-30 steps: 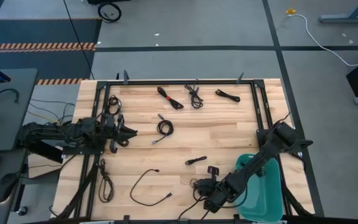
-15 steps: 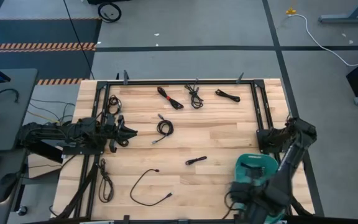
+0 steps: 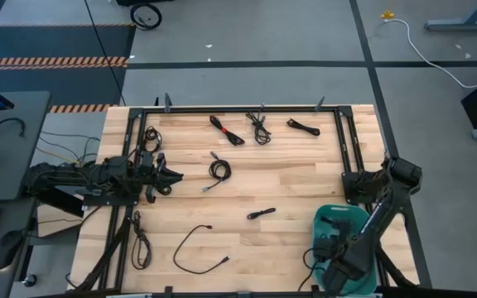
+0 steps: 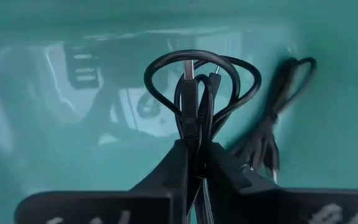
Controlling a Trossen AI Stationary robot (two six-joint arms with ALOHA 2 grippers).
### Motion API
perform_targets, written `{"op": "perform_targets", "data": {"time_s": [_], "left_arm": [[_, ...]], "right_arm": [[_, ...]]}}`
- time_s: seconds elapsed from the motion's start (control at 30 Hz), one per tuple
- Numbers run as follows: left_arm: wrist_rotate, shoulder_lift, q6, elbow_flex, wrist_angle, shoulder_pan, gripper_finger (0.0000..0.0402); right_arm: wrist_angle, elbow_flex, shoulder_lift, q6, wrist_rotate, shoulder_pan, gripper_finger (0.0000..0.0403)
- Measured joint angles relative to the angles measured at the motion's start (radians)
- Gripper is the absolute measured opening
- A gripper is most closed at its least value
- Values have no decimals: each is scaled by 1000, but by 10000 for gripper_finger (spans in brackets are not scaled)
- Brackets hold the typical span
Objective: Pick and place USB-C Cables
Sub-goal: Put the black charger cable into the blue bin
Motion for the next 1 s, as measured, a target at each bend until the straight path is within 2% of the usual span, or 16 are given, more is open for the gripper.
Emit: {"op": "perform_targets", "data": {"time_s": [0.17,0.37,0.5,0.63,0.7,0.77,0.87,1.0], "left_arm": [[0,0,0,0,0,0,50],[0,0,1,0,0,0,49],[0,0,1,0,2,0,49],[40,0,27,0,42,-2,45],[71,0,61,0,103,-20,40],[80,1,119,2,176,-53,34],[45,26,213,52,162,-121,20],[-50,134,298,181,54,-227,5]], "right_arm": [[32,-87,0,1,6,-9,75],[-20,-104,0,28,40,-5,117],[-137,-60,0,40,34,-1,149],[-328,34,-1,189,34,-1,157],[-304,77,-11,242,68,0,153],[-290,121,-14,330,186,3,146],[-226,173,-9,413,437,8,134],[-28,179,-2,356,844,9,120]]}}
